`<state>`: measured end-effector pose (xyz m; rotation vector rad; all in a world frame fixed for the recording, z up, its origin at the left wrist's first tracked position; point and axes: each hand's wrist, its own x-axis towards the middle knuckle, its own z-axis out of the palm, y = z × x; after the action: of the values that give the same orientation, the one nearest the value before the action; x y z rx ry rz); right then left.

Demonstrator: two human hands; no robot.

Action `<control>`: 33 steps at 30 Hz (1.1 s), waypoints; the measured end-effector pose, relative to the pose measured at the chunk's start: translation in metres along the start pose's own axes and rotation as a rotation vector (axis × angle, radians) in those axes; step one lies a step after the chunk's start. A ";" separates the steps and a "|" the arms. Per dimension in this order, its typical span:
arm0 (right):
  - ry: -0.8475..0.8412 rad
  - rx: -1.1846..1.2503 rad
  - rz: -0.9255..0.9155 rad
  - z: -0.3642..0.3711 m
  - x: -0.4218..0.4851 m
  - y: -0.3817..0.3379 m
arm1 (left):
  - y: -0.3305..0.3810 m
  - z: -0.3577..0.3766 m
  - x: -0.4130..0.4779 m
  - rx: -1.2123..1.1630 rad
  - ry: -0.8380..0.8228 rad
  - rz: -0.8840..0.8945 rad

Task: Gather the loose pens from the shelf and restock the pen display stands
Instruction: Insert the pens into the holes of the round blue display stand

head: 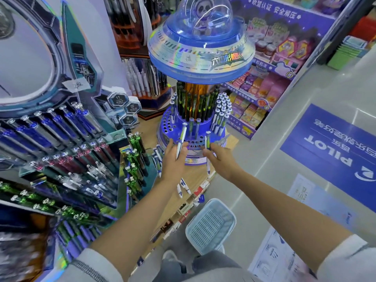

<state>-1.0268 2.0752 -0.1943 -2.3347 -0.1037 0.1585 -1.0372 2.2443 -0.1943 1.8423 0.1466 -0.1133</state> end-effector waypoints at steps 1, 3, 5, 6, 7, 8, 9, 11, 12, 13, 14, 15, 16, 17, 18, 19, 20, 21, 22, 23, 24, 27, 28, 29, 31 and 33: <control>0.003 -0.028 -0.005 -0.002 0.003 0.004 | 0.000 0.001 0.001 0.001 0.002 0.006; 0.016 -0.070 0.019 -0.009 0.009 0.010 | 0.000 0.003 0.002 -0.004 0.032 0.031; 0.046 -0.066 0.062 -0.017 0.015 0.017 | -0.001 0.007 0.003 -0.007 0.070 0.076; 0.064 -0.067 0.079 -0.021 0.018 0.019 | -0.002 0.009 0.003 -0.004 0.082 0.095; 0.084 -0.068 0.091 -0.025 0.020 0.020 | -0.003 0.011 0.004 0.002 0.093 0.103; 0.107 -0.057 0.101 -0.028 0.022 0.020 | -0.004 0.013 0.005 0.004 0.104 0.104; 0.134 -0.036 0.103 -0.029 0.023 0.020 | -0.005 0.014 0.005 0.001 0.116 0.101; 0.151 0.002 0.105 -0.029 0.023 0.016 | -0.007 0.015 0.006 -0.017 0.120 0.088; 0.139 0.020 0.091 -0.027 0.022 0.012 | -0.007 0.015 0.005 -0.023 0.116 0.083; 0.110 0.049 0.083 -0.024 0.021 0.010 | -0.008 0.015 0.005 -0.027 0.109 0.072; 0.066 0.090 0.087 -0.022 0.021 0.007 | -0.009 0.015 0.004 -0.034 0.099 0.058; 0.024 0.116 0.102 -0.020 0.020 0.006 | -0.008 0.015 0.003 -0.052 0.087 0.046; -0.005 0.124 0.120 -0.019 0.021 0.006 | -0.007 0.015 0.003 -0.076 0.076 0.034; -0.018 0.125 0.140 -0.020 0.022 0.007 | -0.006 0.015 0.002 -0.094 0.059 0.020; -0.020 0.132 0.174 -0.021 0.025 0.011 | -0.005 0.015 0.001 -0.098 0.036 0.007; -0.011 0.145 0.200 -0.024 0.028 0.013 | -0.006 0.016 0.002 -0.087 0.021 0.005; -0.001 0.151 0.216 -0.028 0.030 0.013 | -0.008 0.017 0.003 -0.078 0.012 0.011; 0.012 0.153 0.215 -0.031 0.031 0.013 | -0.010 0.018 0.004 -0.074 0.009 0.009; 0.038 0.154 0.204 -0.034 0.032 0.013 | -0.012 0.018 0.005 -0.083 0.001 0.005; 0.063 0.159 0.186 -0.035 0.033 0.011 | -0.012 0.019 0.005 -0.086 -0.002 -0.002; 0.089 0.173 0.168 -0.034 0.032 0.010 | -0.013 0.020 0.005 -0.086 -0.003 -0.005; 0.053 0.190 0.131 -0.025 0.032 0.004 | -0.012 0.021 0.004 -0.090 -0.010 -0.004; 0.024 0.169 0.137 -0.022 0.032 0.005 | -0.012 0.021 0.004 -0.094 -0.018 -0.003; 0.008 0.150 0.144 -0.022 0.033 0.005 | -0.011 0.021 0.004 -0.093 -0.032 -0.012; 0.000 0.177 0.165 -0.025 0.037 0.008 | -0.007 0.021 0.002 -0.102 -0.062 -0.027; -0.018 0.246 0.192 -0.030 0.040 0.012 | -0.002 0.020 0.000 -0.134 -0.080 -0.040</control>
<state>-0.9827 2.0508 -0.1856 -2.0947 0.1257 0.2726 -1.0376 2.2256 -0.2017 1.6992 0.1319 -0.2005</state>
